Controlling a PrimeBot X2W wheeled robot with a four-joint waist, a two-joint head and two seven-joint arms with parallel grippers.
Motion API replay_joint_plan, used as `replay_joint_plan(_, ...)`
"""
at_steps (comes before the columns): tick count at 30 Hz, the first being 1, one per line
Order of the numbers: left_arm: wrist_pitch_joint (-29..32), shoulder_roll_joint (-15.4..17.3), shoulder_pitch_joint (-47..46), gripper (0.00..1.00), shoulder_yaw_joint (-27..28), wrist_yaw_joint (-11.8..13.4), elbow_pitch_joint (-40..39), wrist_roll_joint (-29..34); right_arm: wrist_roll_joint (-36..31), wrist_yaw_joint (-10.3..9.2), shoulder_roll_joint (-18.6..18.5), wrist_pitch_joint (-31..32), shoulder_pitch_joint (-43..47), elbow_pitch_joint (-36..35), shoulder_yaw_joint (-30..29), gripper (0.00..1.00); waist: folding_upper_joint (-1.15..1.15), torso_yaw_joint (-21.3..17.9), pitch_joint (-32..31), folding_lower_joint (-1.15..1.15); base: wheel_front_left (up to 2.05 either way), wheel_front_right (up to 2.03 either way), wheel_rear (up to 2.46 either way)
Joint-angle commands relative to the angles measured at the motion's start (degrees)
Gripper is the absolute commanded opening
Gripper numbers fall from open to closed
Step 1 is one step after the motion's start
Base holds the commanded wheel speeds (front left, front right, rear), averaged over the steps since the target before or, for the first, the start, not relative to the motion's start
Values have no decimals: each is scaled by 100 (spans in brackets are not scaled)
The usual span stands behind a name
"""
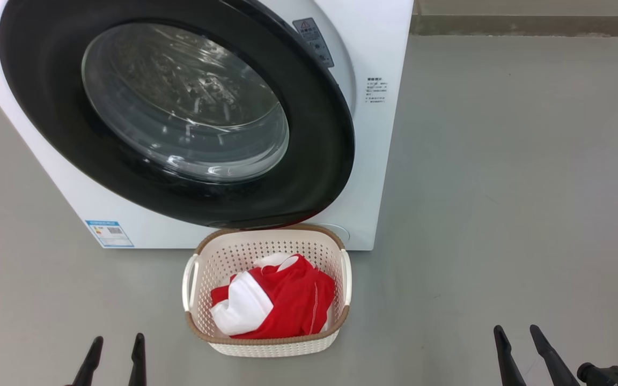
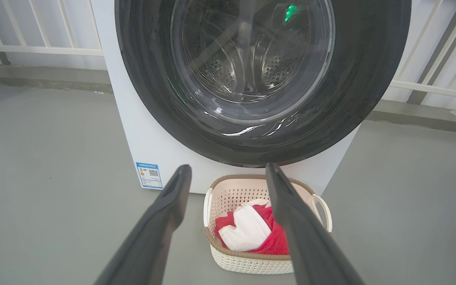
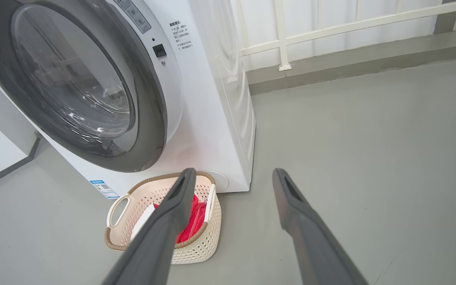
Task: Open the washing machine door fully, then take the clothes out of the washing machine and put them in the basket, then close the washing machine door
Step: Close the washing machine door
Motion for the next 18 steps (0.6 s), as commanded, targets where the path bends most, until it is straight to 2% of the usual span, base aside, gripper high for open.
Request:
replay_joint_plan(1,-30,30,-119,100,231,-31,-165,35,-37,37,-72,-37,-92,-160,114,100,0,9,-8,0,0,0,0)
replay_joint_plan(5,-30,11,-114,100,251,-31,-182,38,-41,37,-67,-37,-113,-146,134,100,0,35,-14,0,0,0,0)
replay_joint_plan(6,-30,6,-112,100,252,-31,-186,35,-34,37,-65,-37,-130,-142,161,78,0,42,-9,0,0,0,0)
replay_joint_plan(8,-30,-10,-119,100,232,-31,-186,26,-3,37,-62,-37,-174,-146,232,17,0,78,6,0,0,0,0)
replay_joint_plan(9,-30,-18,-125,100,214,-31,-184,19,26,37,-61,-37,-198,-151,302,0,0,100,15,0,0,0,0)
replay_joint_plan(18,-30,-74,-218,100,107,-31,-136,-145,45,37,-55,-37,-929,102,746,0,0,361,175,0,0,0,0)
